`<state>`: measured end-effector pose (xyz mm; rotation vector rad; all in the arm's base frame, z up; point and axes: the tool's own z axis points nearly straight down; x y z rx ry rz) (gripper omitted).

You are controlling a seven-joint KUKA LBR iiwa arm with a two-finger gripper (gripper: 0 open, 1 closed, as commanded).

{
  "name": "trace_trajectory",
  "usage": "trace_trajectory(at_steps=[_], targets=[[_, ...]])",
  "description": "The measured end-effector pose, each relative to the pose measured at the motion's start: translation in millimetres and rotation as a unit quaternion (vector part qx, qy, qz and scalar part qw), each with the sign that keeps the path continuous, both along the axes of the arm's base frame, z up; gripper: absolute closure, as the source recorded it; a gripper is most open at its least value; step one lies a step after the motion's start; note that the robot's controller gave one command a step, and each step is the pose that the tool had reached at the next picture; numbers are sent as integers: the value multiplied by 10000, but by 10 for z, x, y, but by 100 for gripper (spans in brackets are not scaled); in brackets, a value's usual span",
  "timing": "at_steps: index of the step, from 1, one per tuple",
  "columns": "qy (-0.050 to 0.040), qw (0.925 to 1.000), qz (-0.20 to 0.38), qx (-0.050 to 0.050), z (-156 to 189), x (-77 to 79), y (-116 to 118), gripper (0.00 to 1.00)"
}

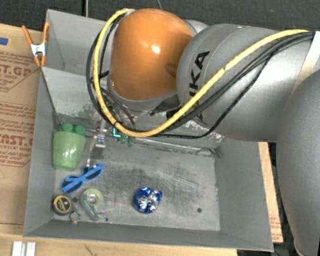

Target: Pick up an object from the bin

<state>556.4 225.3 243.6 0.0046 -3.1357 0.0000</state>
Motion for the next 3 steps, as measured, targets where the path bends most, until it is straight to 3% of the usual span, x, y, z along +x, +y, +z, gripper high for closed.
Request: trace_trajectory(at_steps=[1,2,3], targets=[[-89,9925,1220,31,-1556,-464,-304,0],[-32,9175,3978,25,-1432,-251,39,0],[-39,8632,5049,27,-1395,-233,214,0]])
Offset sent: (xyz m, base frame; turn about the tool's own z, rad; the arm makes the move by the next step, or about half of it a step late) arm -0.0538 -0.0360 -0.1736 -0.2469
